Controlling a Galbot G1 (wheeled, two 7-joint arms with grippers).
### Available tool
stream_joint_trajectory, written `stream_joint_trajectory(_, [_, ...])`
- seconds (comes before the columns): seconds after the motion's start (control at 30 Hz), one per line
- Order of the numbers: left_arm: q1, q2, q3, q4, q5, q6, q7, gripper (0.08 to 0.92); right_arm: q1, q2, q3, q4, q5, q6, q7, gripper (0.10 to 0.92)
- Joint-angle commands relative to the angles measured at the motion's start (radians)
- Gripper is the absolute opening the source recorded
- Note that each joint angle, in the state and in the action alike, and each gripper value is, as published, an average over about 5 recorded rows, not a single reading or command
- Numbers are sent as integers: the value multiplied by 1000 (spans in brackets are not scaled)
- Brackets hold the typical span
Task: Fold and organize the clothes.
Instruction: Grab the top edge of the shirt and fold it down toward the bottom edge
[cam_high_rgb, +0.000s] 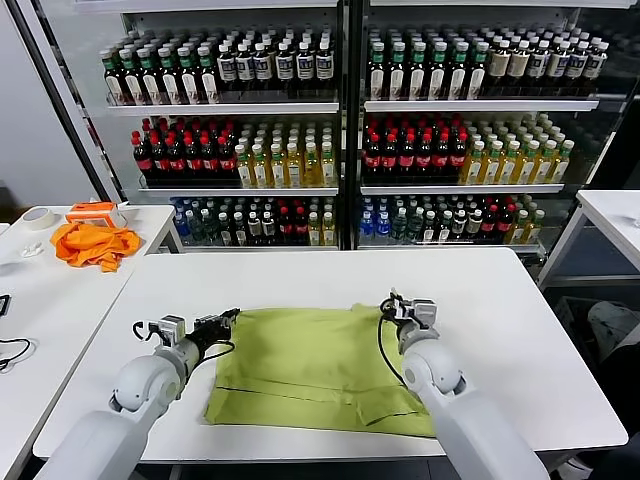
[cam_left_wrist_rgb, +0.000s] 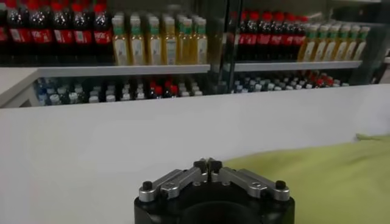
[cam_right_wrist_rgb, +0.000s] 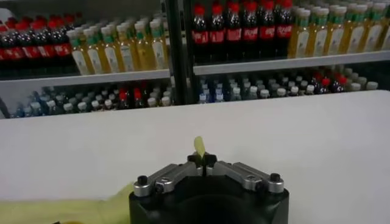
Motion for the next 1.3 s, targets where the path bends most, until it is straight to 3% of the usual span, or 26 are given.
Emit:
stream_joint_trajectory(0.03, [166, 54, -49, -173, -20, -16, -8, 83, -190, -53, 49, 239, -1, -20, 18, 106])
stream_joint_trajectory(0.53, [282, 76, -101, -239, -18, -26, -15, 83, -361, -61, 114, 323, -73, -23, -23, 106])
stream_joint_trajectory(1.3, [326, 63, -107, -247, -1, 7, -19, 83, -431, -69, 126, 321, -70, -25, -32, 106])
